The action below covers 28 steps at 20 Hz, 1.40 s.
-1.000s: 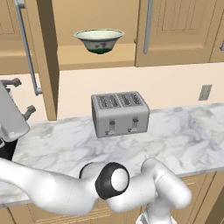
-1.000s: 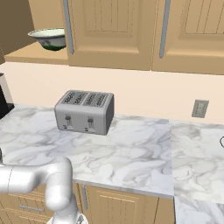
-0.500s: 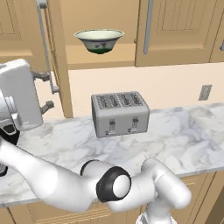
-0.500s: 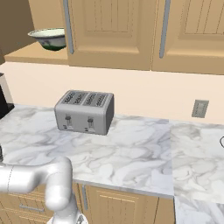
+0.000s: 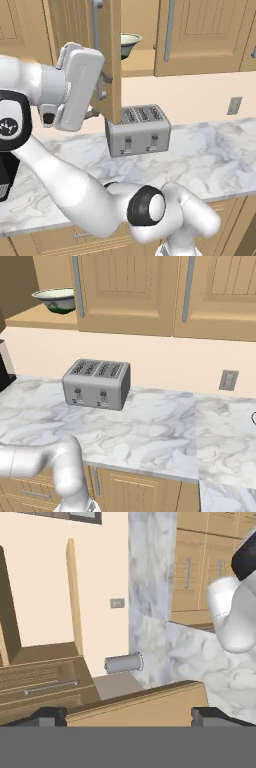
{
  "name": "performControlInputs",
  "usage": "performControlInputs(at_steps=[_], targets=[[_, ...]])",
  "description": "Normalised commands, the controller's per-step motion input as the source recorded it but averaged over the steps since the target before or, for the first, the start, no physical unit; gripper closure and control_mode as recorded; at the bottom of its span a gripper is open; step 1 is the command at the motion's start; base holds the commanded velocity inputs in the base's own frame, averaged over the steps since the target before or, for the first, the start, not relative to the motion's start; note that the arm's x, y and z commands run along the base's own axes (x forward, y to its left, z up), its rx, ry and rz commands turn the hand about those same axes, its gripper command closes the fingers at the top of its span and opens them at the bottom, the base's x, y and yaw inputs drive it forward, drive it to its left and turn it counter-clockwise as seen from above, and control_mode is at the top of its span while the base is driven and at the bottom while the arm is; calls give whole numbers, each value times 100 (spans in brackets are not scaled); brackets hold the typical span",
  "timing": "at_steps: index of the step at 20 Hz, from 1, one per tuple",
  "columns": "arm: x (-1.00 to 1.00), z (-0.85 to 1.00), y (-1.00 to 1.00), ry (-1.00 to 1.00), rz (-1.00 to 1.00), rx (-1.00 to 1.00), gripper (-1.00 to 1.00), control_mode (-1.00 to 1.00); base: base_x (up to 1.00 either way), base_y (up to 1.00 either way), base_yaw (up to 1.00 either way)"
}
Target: Open the cabinet. Pick the bowls from the counter and place them in the cabinet. Then close the cabinet.
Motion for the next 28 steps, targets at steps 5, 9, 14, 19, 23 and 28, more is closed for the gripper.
performControlInputs(at_steps=[5,9,14,19,23,28], targets=[[100,-94,-71,-8,9,19,-100,-100,0,0,0],[100,-100,-21,-26,16,0,-100,-100,0,0,0],[100,-67,-71,-26,6,10,-100,-100,0,0,0],[100,-30,-68,-11,0,14,-100,-100,0,0,0],[100,10,-50,0,0,13,-100,-100,0,0,0],[100,45,-6,1,-6,4,-100,-100,0,0,0]])
